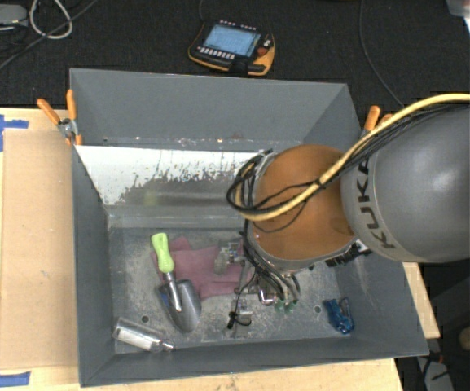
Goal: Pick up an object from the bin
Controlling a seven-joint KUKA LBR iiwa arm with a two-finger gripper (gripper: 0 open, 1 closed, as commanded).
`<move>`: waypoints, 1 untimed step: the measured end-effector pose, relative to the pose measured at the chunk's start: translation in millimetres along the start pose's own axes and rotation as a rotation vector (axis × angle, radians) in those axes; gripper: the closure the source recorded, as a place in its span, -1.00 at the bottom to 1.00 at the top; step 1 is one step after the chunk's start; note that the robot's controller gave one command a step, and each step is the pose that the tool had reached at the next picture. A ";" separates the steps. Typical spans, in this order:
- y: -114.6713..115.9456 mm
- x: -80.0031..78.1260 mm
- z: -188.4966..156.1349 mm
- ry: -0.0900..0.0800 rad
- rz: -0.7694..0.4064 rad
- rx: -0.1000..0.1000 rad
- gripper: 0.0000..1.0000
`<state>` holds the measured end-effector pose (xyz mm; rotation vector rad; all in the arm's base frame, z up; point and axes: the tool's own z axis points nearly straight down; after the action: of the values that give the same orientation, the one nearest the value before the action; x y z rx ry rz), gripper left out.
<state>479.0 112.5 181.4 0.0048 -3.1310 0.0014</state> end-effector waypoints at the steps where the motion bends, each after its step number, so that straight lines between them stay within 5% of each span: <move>1: -0.9 -1.9 -4.3 -0.008 0.006 -0.001 -1.00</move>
Offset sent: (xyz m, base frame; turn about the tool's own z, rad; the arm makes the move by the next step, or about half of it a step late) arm 0.0324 -0.0138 -0.1114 0.2822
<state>480.9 111.6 185.6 -0.0048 -3.1390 -0.0003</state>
